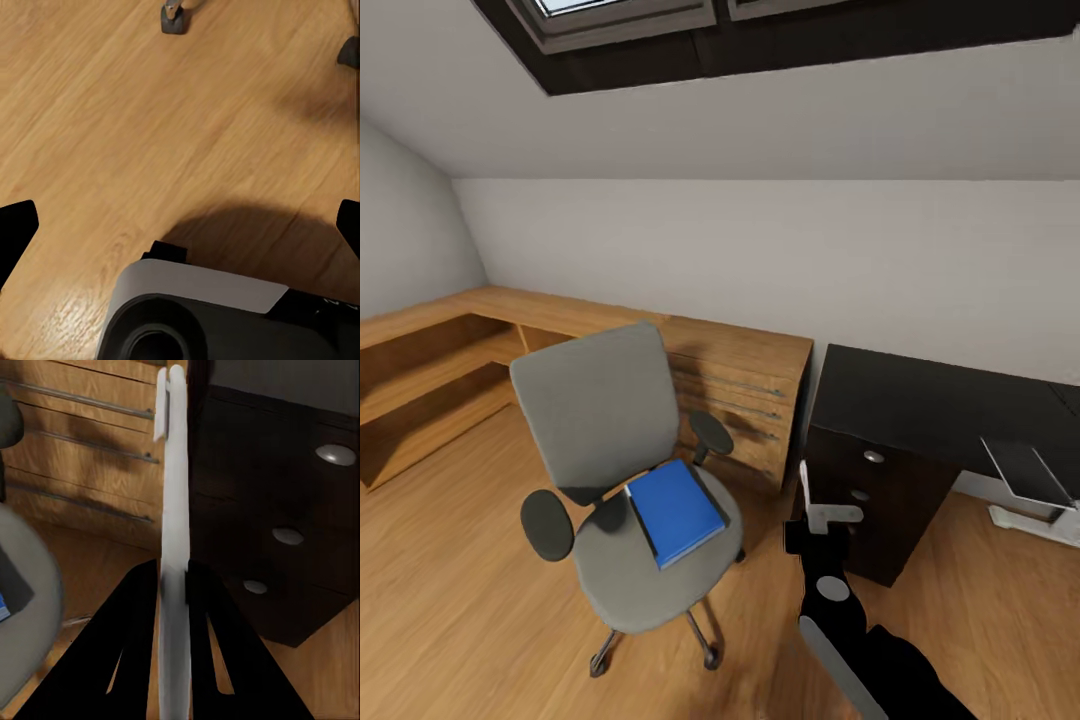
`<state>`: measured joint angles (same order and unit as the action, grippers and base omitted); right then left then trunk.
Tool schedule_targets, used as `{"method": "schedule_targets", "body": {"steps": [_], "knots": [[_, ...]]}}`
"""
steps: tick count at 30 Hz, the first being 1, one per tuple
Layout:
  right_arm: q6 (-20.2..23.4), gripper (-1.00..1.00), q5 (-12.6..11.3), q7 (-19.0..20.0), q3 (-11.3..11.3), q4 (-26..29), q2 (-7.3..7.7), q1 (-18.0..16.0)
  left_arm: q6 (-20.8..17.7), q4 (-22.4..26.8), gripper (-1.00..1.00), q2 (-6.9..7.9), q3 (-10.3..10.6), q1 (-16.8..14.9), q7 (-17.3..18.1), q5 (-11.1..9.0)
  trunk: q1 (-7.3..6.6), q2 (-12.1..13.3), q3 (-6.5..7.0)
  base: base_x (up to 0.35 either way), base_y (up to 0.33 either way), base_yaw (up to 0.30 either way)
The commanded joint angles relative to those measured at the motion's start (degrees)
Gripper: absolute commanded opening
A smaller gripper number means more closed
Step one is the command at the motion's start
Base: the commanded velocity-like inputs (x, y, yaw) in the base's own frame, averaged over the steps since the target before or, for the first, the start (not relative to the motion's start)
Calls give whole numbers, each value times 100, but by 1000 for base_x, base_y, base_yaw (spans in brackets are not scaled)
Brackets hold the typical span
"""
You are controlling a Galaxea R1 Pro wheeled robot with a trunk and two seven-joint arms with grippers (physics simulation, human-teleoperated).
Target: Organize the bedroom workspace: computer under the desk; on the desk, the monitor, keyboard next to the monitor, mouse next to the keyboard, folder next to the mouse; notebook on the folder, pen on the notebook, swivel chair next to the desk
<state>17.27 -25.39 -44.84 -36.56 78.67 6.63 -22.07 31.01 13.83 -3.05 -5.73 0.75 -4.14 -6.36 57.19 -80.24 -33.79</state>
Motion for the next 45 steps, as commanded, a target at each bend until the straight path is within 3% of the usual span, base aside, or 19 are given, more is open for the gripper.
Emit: {"method": "schedule_targets", "body": {"steps": [1, 6, 12, 17, 32, 45], "knots": [[33, -100, -27, -33, -18, 18, 12, -8, 15, 10, 100, 1, -10, 4, 15, -23, 0, -3, -4, 0, 0, -257], [210, -100, -80, -40, -11, 74, 20, -8, 62, 7, 100, 28, -10, 4, 33, -30, 0, -3, -4, 0, 0, -257], [410, -100, -669, -50, 72, 159, 47, -8, 72, 6, 100, 57, -15, 4, 36, -32, 0, -3, -4, 0, 0, -257], [426, -100, -771, -51, 209, 166, 122, -8, 72, 6, 100, 59, -13, 4, 36, -32, 0, -3, -4, 0, 0, -258], [403, -100, -775, -42, 224, 157, 122, -8, 65, 6, 100, 58, 1, 4, 36, -25, 0, -3, -7, 0, -6, -210], [396, -100, -778, -96, 226, 400, 165, -8, 56, -88, 100, 24, 24, 4, 45, -1, 0, -3, -8, 0, -265, -14]]}}
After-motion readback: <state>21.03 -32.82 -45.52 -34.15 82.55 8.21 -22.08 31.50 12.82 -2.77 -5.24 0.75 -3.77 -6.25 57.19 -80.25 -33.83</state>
